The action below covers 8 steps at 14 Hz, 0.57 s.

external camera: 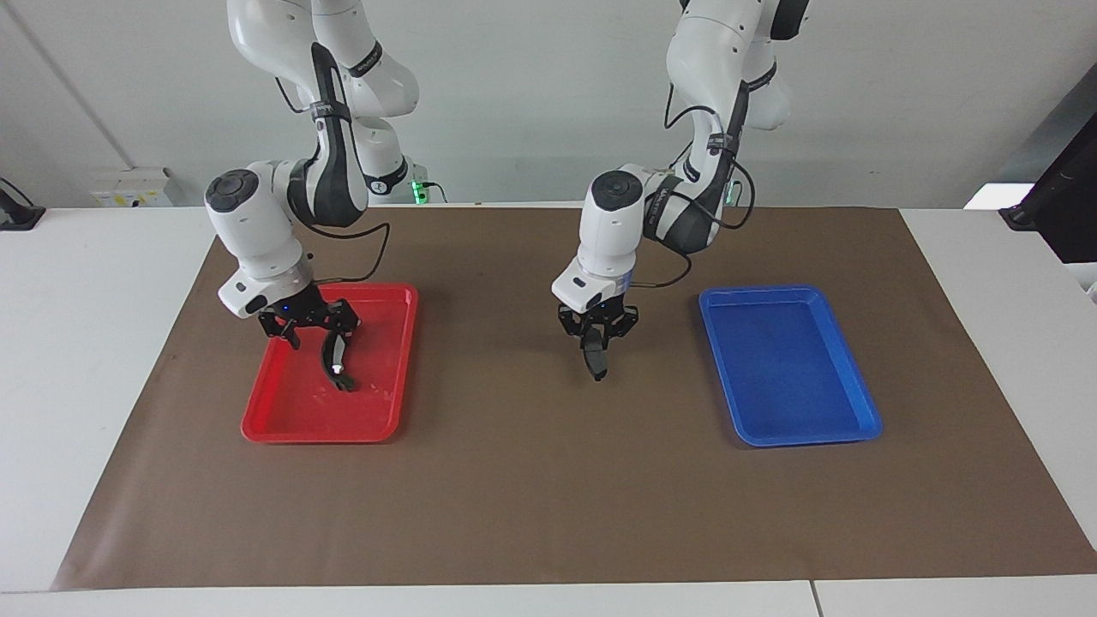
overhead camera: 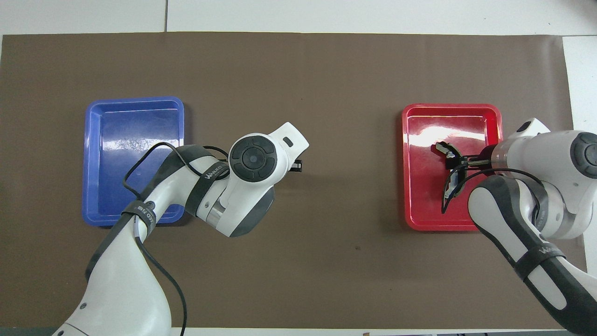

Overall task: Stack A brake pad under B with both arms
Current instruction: 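Set the flat pad on the table between the trays and open the left gripper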

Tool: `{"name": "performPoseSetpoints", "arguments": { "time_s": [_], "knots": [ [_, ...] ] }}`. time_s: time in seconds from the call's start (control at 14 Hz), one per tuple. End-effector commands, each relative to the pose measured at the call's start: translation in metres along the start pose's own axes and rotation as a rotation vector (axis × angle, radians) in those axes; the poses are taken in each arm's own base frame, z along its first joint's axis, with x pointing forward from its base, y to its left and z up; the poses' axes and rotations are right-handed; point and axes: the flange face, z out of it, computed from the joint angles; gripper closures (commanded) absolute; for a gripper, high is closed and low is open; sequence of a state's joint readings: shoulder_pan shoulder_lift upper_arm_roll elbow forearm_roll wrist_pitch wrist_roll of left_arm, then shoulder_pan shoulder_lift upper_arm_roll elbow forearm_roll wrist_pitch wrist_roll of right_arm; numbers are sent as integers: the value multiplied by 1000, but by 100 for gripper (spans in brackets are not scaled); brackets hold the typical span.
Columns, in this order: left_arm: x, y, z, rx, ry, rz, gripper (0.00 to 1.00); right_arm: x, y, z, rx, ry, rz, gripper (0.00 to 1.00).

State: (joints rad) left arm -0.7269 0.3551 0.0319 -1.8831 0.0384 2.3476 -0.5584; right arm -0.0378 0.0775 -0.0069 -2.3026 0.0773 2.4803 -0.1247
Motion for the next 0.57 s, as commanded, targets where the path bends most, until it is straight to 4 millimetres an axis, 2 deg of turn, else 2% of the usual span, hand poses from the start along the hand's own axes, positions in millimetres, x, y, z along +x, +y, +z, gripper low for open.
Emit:
{"name": "performPoseSetpoints", "arguments": {
  "time_s": [0.0, 0.07, 0.14, 0.21, 0.29, 0.36, 0.5],
  "knots": [
    [-1, 17, 17, 8, 19, 15, 84, -1, 6, 17, 16, -11, -6, 1],
    [-1, 18, 19, 3, 19, 16, 74, -6, 5, 21, 17, -22, -13, 1],
    [-1, 17, 19, 0, 17, 7, 30, -6, 3, 21, 18, -24, -19, 1],
    [-1, 17, 19, 2, 11, 4, 0, -7, 1, 22, 19, -28, -23, 2],
    [-2, 17, 16, 2, 13, 3, 0, -8, 0, 21, 20, -33, -28, 3],
    [3, 12, 6, -7, 25, -7, 0, -9, -2, 22, 20, -35, -42, 5],
    [5, -6, -34, -14, 41, -34, 0, -11, -2, 23, 22, -40, -80, 10]
  ]
}}
